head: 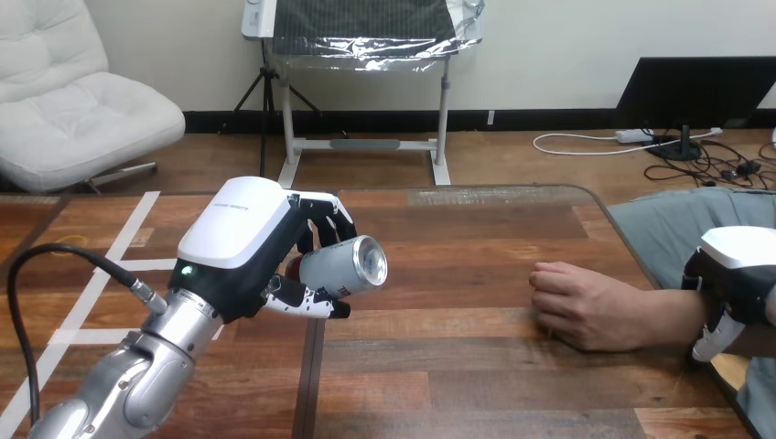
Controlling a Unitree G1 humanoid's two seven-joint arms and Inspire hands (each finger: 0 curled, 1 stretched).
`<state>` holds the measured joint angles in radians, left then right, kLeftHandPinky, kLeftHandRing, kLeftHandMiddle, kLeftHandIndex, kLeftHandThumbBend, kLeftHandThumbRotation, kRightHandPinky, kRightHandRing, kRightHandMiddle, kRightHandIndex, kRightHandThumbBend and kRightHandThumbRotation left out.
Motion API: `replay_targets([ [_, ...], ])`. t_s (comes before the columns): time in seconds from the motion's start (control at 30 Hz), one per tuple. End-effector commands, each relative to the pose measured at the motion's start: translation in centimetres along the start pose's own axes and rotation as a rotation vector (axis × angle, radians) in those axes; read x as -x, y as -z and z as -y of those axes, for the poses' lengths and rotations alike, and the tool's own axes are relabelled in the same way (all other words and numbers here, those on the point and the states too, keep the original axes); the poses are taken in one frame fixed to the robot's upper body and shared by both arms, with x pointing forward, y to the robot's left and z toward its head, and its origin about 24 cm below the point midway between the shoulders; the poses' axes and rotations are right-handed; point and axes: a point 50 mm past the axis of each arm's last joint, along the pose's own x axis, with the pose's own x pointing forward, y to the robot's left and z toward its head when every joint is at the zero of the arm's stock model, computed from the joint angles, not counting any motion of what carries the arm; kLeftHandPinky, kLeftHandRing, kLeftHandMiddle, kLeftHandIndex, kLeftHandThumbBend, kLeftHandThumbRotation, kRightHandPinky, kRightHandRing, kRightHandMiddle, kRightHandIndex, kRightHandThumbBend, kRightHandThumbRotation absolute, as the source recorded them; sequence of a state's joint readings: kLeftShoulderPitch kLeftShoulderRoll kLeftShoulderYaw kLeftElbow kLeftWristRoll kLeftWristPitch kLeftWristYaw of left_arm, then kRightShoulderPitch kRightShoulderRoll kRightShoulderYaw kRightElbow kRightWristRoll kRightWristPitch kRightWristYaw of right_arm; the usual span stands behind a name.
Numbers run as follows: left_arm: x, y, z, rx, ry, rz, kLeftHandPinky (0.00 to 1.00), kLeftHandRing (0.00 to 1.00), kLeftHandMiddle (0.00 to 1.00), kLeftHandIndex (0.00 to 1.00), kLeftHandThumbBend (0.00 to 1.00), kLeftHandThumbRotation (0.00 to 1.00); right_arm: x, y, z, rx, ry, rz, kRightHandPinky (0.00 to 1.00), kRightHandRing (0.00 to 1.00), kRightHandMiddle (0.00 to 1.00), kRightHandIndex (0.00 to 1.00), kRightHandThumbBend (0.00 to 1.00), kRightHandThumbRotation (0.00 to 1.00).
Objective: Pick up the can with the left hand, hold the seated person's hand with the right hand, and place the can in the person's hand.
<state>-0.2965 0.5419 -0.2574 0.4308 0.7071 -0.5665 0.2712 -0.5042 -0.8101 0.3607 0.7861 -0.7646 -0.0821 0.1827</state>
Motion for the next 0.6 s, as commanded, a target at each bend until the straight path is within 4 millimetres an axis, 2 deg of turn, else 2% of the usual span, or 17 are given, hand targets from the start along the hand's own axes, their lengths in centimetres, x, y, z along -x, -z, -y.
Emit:
replay_targets([
  [0.0,-2.02,-0.61,-2.99,-0.032,-0.114,0.062,0.38,0.42,0.49,0.50,0.67,0.00,-0.47,-1.36,0.19,0.003,0.003,0.016,0.53,0.64,0.69,0.67,0.80,0.00],
  [0.37,-1.89,-0.52,-3.01,-0.031,-0.112,0.057,0.37,0.42,0.49,0.51,0.66,0.00,-0.61,-1.59,-0.34,0.011,-0.030,-0.008,0.59,0.71,0.77,0.75,0.80,0.00],
  [0.57,-1.86,-0.53,-3.05,-0.033,-0.108,0.056,0.37,0.42,0.49,0.51,0.66,0.00,-0.67,-1.68,-0.77,0.007,-0.040,-0.014,0.59,0.71,0.78,0.76,0.80,0.00],
])
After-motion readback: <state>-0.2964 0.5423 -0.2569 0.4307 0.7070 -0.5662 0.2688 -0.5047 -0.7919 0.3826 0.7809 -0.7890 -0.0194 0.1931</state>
